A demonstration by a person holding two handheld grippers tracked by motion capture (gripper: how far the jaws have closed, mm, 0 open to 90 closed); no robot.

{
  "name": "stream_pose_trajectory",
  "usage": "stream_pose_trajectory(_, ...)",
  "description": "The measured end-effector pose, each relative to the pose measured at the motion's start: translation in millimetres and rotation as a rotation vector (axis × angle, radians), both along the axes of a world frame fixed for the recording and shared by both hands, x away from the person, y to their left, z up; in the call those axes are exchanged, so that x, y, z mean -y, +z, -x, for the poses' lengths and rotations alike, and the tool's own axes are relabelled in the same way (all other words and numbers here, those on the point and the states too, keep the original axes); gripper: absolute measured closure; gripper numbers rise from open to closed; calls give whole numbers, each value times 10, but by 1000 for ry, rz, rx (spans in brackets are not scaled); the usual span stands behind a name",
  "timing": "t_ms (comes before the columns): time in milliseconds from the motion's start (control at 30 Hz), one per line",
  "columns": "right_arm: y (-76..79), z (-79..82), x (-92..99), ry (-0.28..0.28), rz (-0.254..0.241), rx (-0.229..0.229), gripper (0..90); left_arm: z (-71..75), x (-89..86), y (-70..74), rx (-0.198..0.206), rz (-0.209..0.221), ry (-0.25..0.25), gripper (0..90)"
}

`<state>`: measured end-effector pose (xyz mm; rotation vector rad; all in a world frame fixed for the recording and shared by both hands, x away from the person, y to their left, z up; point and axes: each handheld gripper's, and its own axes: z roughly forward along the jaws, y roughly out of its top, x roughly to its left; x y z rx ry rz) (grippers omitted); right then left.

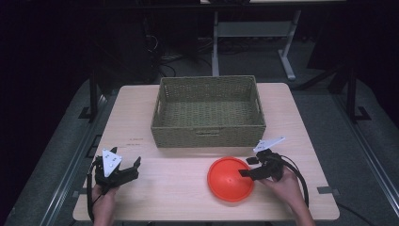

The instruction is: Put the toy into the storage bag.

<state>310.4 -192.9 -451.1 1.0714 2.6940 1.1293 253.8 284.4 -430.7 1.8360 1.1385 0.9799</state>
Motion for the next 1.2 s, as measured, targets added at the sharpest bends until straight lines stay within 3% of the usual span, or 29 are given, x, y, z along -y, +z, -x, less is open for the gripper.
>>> stream_pose_trajectory(567, -107, -47, -14, 10, 13, -56, 437, -3, 1, 3, -4, -3, -5, 128)
stream_pose_trajectory(900, -122, -57, -7, 19, -18, -68, 467, -7, 11, -2, -2, -8, -10, 128)
stream_pose_trajectory(1200, -129, -65, 51, 10, -22, -68, 576, -10, 24, -3, -6, -9, -10, 128)
